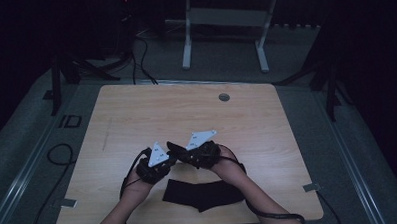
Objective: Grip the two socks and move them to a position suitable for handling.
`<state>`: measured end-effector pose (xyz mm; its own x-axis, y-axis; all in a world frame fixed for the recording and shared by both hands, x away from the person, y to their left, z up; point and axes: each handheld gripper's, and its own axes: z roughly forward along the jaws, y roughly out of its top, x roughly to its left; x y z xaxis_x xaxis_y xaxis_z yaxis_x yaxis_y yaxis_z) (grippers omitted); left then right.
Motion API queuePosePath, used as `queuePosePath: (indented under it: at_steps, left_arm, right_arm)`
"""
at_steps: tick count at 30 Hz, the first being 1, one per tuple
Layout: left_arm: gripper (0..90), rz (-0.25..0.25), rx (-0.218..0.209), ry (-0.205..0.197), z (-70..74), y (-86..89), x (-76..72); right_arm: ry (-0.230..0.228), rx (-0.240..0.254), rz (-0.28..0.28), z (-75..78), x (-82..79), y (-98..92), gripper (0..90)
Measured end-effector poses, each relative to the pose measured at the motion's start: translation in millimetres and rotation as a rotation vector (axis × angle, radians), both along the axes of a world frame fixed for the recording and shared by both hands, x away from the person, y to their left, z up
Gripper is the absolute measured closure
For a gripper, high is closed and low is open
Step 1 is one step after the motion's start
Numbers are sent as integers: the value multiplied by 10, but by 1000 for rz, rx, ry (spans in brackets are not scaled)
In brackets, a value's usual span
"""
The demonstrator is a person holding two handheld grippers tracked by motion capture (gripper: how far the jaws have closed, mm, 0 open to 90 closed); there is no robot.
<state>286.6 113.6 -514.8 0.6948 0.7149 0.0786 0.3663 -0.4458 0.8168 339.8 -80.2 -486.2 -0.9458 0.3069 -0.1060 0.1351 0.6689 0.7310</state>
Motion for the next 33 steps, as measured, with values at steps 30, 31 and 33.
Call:
queuePosePath:
  at_steps: [30,31,33]
  left_arm:
    - [832,26,79,-6,-84,77,-10]
    - [833,22,95,-11,-94,55,-16]
    - [835,18,98,-12,-99,30,-26]
  right_arm:
    - [99,216,-281,-28,151,-970,871]
    - [107,219,-282,-49,154,-989,871]
    - [121,229,-289,-74,157,-1018,871]
